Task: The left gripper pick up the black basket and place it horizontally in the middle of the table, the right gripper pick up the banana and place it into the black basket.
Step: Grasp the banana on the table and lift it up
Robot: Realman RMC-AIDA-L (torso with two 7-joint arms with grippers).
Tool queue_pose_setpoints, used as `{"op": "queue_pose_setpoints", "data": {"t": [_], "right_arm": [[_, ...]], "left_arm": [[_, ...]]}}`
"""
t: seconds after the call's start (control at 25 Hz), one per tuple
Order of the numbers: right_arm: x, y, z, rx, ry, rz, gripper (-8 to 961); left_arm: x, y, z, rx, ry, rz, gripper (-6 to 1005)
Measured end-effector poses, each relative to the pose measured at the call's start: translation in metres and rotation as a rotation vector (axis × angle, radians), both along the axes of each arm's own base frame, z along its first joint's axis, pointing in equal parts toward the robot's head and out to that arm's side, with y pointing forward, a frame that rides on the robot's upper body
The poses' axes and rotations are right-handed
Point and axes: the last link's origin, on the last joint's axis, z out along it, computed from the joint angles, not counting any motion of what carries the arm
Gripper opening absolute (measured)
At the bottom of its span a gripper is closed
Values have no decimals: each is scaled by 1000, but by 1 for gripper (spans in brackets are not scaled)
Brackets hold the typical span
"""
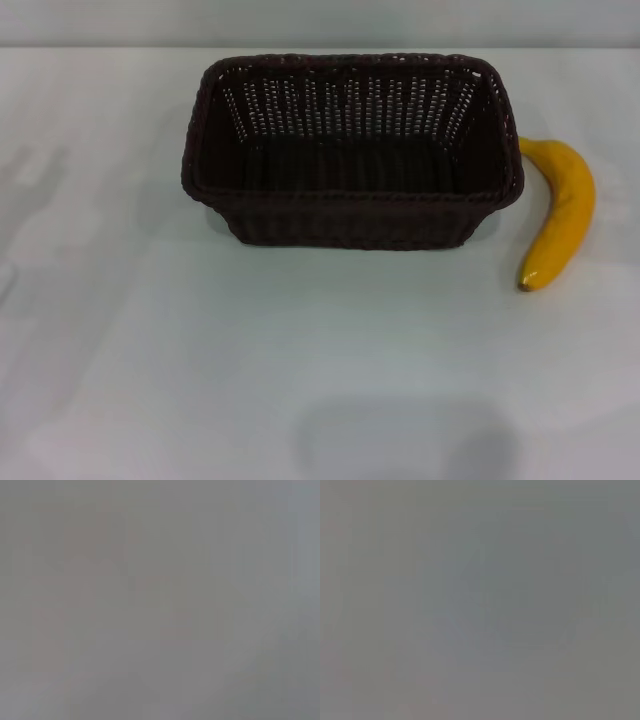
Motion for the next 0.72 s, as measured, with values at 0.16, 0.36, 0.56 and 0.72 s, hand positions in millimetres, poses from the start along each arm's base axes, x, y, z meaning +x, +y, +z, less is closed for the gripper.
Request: {"op": "queue_pose_setpoints", "data": {"t": [0.16,0.36,0.56,0.72], "right_arm": [[11,-7,12,-54,125,16,868],[11,-5,31,-218,159,26,868],[-8,2,52,-432,62,48,867],[-32,8,60,-576,-25,26,867]], "left_arm": [[-12,-3,-6,137,62,86,705],[-22,-5,-6,253,107,188,704],[-23,5,-10,275,158,248,702],[-20,14,-9,280,192,261,701]]}}
